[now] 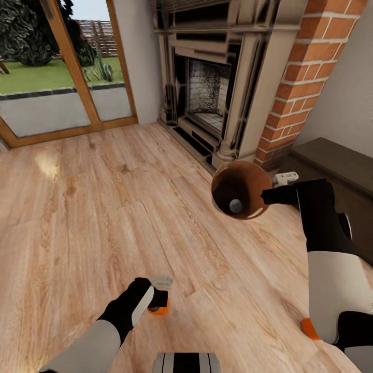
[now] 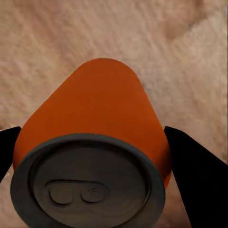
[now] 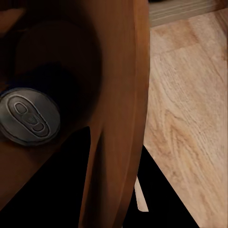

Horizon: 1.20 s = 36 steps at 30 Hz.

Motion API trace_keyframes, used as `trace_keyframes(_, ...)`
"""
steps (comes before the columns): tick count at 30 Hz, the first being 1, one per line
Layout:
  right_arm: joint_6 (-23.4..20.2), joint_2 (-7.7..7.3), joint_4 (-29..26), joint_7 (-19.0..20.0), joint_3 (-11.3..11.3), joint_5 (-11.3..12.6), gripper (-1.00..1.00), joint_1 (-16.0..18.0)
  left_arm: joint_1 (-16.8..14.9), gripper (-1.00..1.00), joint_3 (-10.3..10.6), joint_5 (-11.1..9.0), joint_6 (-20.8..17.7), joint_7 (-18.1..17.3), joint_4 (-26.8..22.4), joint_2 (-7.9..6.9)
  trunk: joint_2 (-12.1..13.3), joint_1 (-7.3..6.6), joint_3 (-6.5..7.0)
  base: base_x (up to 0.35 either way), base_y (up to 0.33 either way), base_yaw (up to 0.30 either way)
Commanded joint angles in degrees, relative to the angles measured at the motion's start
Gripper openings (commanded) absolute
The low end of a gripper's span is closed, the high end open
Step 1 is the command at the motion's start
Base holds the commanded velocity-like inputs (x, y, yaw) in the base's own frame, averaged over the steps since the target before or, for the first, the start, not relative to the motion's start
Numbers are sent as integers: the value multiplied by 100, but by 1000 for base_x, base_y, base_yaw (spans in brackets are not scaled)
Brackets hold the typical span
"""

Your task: Put the three can of soda from the living room inside the tash can in the kitchen.

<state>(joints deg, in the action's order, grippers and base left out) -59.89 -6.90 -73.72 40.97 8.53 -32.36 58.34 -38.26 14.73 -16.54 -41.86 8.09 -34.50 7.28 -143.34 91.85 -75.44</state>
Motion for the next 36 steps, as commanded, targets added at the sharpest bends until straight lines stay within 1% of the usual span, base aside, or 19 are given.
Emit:
trace_keyframes(1, -11, 22, 34, 20, -2, 70, -100, 2, 3, -100, -13, 0, -250, -1, -283, -23, 2, -2, 23, 0, 0, 0)
trace_keyframes(7, -11, 52, 199, 27, -2, 65, -100, 2, 3, -100, -48, -16, -1132, -11, -1569, -147, 10, -18, 156, 0, 0, 0)
trace_keyframes(9, -11, 55, 333, 31, -1, 64, -100, -1, 7, -100, -58, -21, -1538, -20, -2209, -208, 89, -61, 192, 0, 0, 0)
trace_keyframes(11, -11, 57, 384, 38, -1, 64, -100, -30, 9, -100, -67, -23, -1762, -23, -2605, -269, 169, -105, 228, 0, 0, 0)
trace_keyframes(12, -11, 55, 410, 48, 2, 64, -100, -62, 13, -100, -71, -23, -1814, -28, -2930, -346, 209, -127, 246, 0, 0, 0)
trace_keyframes(15, -11, 46, 440, 76, 12, 66, -100, -93, 27, -100, -79, -39, -1814, -40, -3515, -561, 330, -193, 300, 0, 0, 0)
trace_keyframes(17, -11, 49, 495, 81, 12, 65, -100, -98, 35, -100, -82, -122, -1814, -48, -3812, -701, 410, -237, 335, 0, 0, 0)
trace_keyframes(19, -11, 54, 632, 84, 7, 59, -100, -121, 46, -100, -80, -455, -1814, -56, -4308, -930, 490, -281, 371, 0, 0, 0)
trace_keyframes(22, -11, 56, 698, 85, -9, 57, -100, -156, 51, -100, -78, -807, -1814, -59, -4676, -1140, 611, -347, 425, 0, 0, 0)
trace_keyframes(23, -11, 57, 726, 81, -63, 54, -100, -187, 52, -100, -77, -1072, -1814, -60, -4841, -1274, 651, -369, 443, 0, 0, 0)
trace_keyframes(24, -11, 59, 798, 55, -190, 40, -100, -219, 54, -100, -73, -1470, -1814, -61, -4998, -1440, 691, -391, 461, 0, 0, 0)
trace_keyframes(25, -11, 64, 837, 47, -226, 22, -100, -226, 56, -100, -72, -1597, -1814, -61, -5041, -1491, 731, -413, 479, 0, 0, 0)
trace_keyframes(26, -11, 86, 912, 36, -276, -45, -100, -236, 59, -100, -70, -1843, -1814, -61, -5132, -1586, 771, -435, 497, 0, 0, 0)
trace_keyframes(27, -11, 103, 944, 32, -293, -92, -100, -239, 60, -100, -70, -1960, -1814, -62, -5182, -1635, 811, -457, 515, 0, 0, 0)
trace_keyframes(29, -11, 201, 1054, 23, -333, -294, -100, -255, 63, -100, -63, -2396, -1814, -62, -5371, -1806, 891, -501, 551, 0, 0, 0)
trace_keyframes(31, -11, 254, 1117, 20, -343, -376, -100, -264, 63, -100, -61, -2571, -1814, -62, -5461, -1855, 971, -545, 587, 0, 0, 0)
trace_keyframes(33, -11, 326, 1196, 18, -359, -487, -100, -271, 73, -100, -58, -2806, -1814, -66, -5551, -1897, 1052, -589, 623, 0, 0, 0)
trace_keyframes(35, -11, 441, 1275, 17, -371, -629, -100, -280, 89, -100, -39, -3116, -1814, -69, -5615, -1923, 1132, -632, 659, 0, 0, 0)
trace_keyframes(36, -11, 470, 1299, 17, -372, -666, -100, -282, 92, -100, -39, -3201, -1814, -69, -5630, -1926, 1172, -654, 677, 0, 0, 0)
